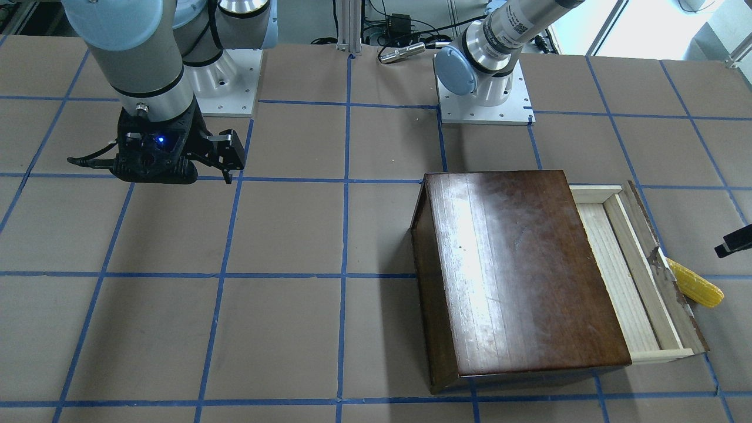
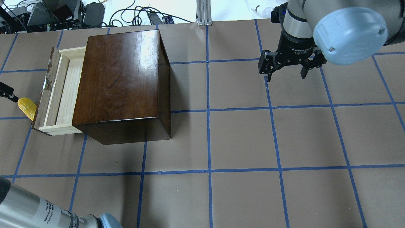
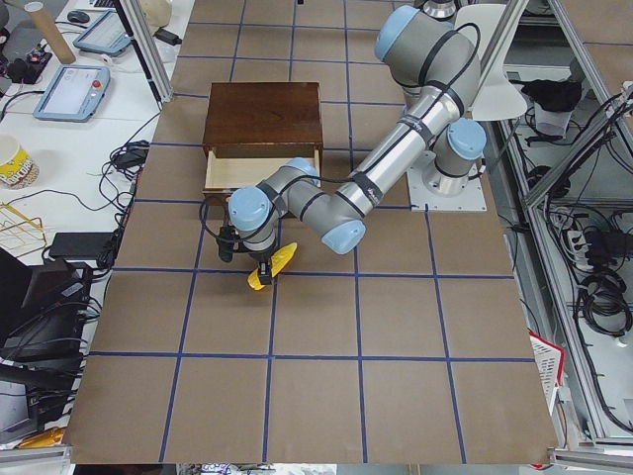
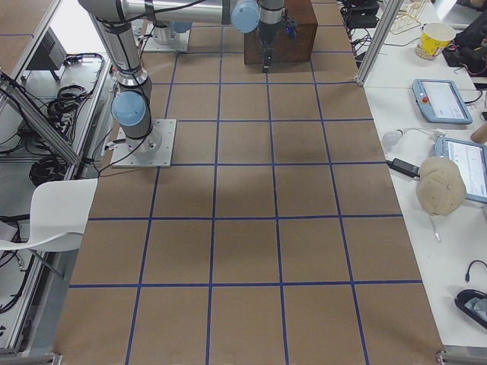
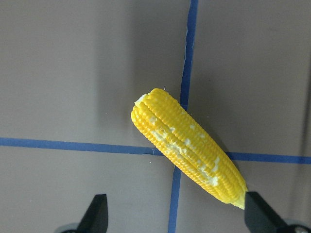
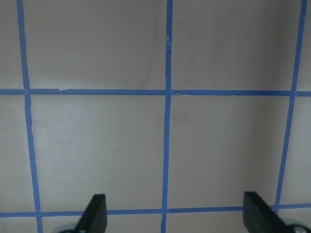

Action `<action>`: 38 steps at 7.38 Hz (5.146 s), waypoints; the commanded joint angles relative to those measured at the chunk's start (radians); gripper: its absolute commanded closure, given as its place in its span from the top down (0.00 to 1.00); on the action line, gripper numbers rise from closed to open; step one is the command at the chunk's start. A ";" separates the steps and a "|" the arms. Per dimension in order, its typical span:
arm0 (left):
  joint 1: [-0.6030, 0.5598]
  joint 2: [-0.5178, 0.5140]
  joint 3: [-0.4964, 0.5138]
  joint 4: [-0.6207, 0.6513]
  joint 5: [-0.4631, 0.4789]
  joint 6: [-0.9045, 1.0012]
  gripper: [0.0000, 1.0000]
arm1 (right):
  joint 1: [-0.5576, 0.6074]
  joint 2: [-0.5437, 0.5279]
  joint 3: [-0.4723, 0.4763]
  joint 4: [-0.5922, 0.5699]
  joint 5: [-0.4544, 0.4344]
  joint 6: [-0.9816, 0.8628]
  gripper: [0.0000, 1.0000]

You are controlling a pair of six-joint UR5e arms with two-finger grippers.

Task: Open drawer and put corn inside
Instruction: 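Release the handle and move the left gripper over the yellow corn, then lower the left gripper and grasp the yellow corn cob, then lift the corn with the left gripper and carry it over the drawer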

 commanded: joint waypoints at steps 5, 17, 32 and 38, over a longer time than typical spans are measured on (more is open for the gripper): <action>-0.001 -0.050 -0.029 0.009 -0.058 -0.049 1.00 | 0.000 0.001 0.000 0.000 0.001 0.000 1.00; -0.014 -0.109 -0.023 0.121 -0.051 -0.080 0.00 | 0.000 0.001 0.000 0.001 0.001 0.000 1.00; -0.279 0.177 0.133 -0.271 0.030 -0.086 0.00 | 0.000 -0.001 0.000 0.001 0.001 0.000 1.00; -0.322 0.166 0.118 -0.294 0.015 -0.087 0.00 | 0.000 -0.001 0.000 0.000 0.001 0.000 1.00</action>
